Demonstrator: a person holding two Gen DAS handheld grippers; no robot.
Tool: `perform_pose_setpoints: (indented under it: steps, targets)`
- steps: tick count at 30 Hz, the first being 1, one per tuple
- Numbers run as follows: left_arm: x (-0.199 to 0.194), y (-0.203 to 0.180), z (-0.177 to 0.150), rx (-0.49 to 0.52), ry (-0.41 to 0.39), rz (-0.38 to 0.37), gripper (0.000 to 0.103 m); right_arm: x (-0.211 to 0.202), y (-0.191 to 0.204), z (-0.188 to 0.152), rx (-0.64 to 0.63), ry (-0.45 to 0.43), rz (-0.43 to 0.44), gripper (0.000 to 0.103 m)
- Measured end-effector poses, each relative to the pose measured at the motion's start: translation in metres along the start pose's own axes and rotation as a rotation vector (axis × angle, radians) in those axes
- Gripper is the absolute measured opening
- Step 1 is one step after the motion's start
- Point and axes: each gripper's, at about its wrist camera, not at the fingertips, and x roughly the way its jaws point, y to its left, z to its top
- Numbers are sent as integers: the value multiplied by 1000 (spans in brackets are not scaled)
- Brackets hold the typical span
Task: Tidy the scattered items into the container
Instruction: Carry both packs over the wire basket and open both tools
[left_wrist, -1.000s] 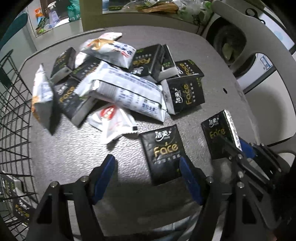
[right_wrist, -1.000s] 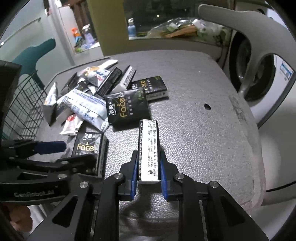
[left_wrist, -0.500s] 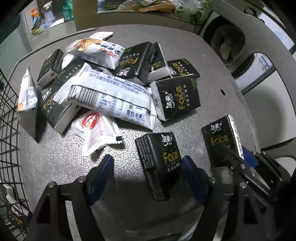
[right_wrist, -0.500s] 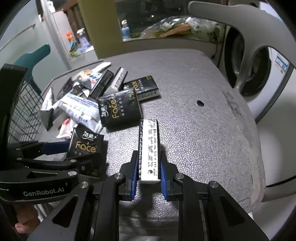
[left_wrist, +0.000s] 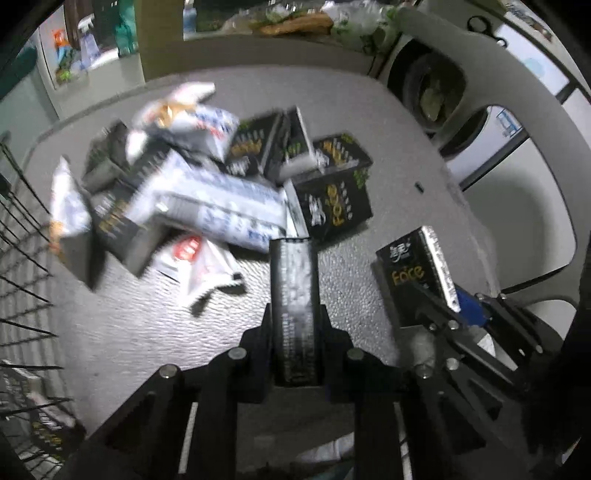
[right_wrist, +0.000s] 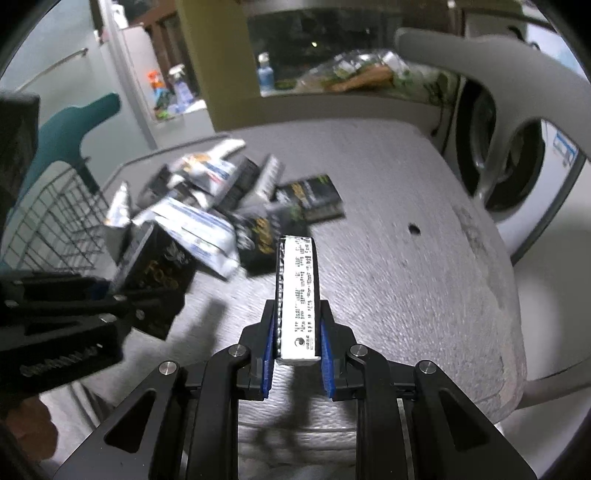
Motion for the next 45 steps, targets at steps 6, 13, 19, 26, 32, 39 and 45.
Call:
perform_pose_setpoints:
  steps: [6, 13, 19, 26, 32, 39, 45]
  targets:
    - [-51, 22, 32, 1, -137, 3, 20, -43, 57, 27, -60, -95, 111, 20]
    - [-144, 92, 21, -26, -256, 127, 20, -70, 163, 40, -196, -129, 324, 20]
    - [-160, 162, -17, -111, -190, 208, 20, -66, 230, 32, -277, -89, 434, 21]
    - [-141, 209, -48, -191, -116, 207, 20, -42, 248, 4, -305, 10, 445, 21]
    - [-131, 210, -52, -201, -110, 192, 23, -40, 245, 1, -307, -8, 395, 35]
    - [-137, 208, -54, -207, -144, 190, 46, -48, 228, 8, -267, -27, 379, 39]
    - [-144, 194, -45, -201, -160, 144, 46, -62, 188, 23, -220, -77, 306, 39]
